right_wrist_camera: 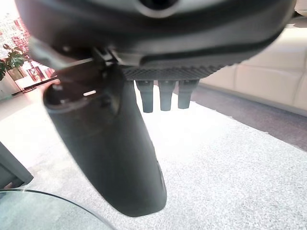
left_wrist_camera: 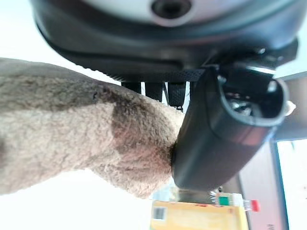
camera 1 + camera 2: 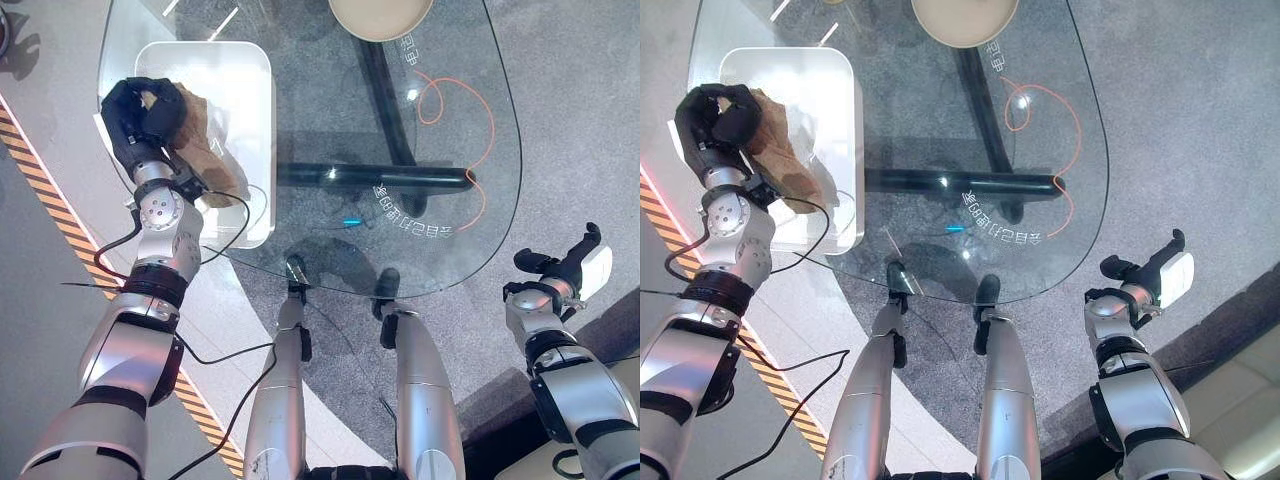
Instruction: Wipe the table with a cloth and put it in the basket.
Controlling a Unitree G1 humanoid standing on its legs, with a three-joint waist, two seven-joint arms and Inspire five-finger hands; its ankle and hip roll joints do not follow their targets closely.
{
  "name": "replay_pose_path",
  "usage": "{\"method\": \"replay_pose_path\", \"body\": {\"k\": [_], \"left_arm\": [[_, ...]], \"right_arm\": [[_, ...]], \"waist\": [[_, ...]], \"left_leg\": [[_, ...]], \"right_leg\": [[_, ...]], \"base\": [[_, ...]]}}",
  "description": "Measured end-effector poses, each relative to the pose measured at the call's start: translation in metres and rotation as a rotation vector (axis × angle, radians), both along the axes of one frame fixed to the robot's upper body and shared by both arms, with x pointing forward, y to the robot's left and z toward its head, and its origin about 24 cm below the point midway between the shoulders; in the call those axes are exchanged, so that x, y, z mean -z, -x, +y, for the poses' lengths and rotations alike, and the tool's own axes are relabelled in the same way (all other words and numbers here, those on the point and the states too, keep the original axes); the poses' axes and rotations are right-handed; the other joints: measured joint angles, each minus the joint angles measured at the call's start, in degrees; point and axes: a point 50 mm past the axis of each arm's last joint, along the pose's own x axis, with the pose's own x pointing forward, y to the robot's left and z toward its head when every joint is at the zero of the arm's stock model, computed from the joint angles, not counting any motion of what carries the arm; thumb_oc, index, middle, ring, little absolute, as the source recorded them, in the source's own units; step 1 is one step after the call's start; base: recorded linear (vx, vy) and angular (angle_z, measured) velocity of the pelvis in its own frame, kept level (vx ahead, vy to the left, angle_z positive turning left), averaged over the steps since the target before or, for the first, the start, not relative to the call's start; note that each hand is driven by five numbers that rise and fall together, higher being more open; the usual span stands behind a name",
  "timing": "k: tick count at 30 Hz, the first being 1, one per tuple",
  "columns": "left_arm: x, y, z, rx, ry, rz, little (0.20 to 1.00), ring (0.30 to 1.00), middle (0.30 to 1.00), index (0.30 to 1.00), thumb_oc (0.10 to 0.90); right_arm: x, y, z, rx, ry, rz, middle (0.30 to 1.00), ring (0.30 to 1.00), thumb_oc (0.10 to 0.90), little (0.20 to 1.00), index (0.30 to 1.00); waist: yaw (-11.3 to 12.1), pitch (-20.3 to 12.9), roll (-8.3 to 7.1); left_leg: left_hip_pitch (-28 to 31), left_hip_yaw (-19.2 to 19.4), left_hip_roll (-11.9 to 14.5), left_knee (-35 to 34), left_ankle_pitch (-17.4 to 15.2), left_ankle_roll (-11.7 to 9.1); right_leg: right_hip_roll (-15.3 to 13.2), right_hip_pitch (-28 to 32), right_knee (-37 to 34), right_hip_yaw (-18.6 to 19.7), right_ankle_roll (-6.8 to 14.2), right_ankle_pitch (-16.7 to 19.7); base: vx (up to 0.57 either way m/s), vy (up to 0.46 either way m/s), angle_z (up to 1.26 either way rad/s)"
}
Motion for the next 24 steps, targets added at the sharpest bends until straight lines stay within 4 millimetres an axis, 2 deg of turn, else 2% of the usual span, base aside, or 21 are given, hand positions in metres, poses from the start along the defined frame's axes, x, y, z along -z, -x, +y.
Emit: {"method": "replay_pose_path", "body": {"k": [4, 12, 21, 24], "left_arm": [[0.004, -0.002, -0.003, 0.003, -0.104, 0.06, 0.2, 0.3, 0.3, 0.3, 0.1], [0.006, -0.007, -0.001, -0.012, -0.198, 0.161, 0.2, 0.3, 0.3, 0.3, 0.1], [0.006, -0.01, -0.006, -0.023, -0.387, 0.216, 0.2, 0.3, 0.3, 0.3, 0.1], [0.005, -0.011, -0.006, -0.021, -0.391, 0.227, 0.2, 0.3, 0.3, 0.3, 0.1]], "right_arm": [[0.0, 0.0, 0.0, 0.001, -0.001, 0.006, 0.9, 0.9, 0.8, 0.9, 0.9], [-0.001, -0.002, 0.001, -0.01, 0.001, 0.014, 0.9, 0.9, 0.8, 0.9, 0.9], [-0.001, -0.002, 0.002, -0.015, 0.003, 0.02, 0.9, 0.9, 0.8, 0.9, 0.9], [-0.001, -0.003, 0.002, -0.022, -0.001, 0.026, 0.9, 0.9, 0.8, 0.9, 0.9]], "waist": [[-0.1, 0.0, 0.01], [-0.9, 0.0, 0.05], [-1.0, 0.0, 0.06], [-1.1, 0.0, 0.06]], "left_leg": [[0.0, 0.1, 0.0, -0.1, 0.0, 0.0], [-0.6, 0.4, 0.0, -0.1, 0.0, 0.0], [-0.5, 1.1, 0.0, -0.1, 0.0, 0.0], [-0.6, 1.2, 0.0, -0.2, 0.0, 0.0]], "right_leg": [[0.0, -0.1, 0.0, 0.0, 0.0, 0.0], [0.0, -1.0, 0.1, 0.5, 0.0, 0.0], [0.1, -1.3, 0.2, 1.2, 0.1, 0.2], [0.2, -1.6, 0.1, 1.3, 0.1, 0.2]], "base": [[0.0, 0.0, 0.0], [0.0, 0.0, 0.0], [0.0, 0.0, 0.0], [0.0, 0.002, -0.03]]}}
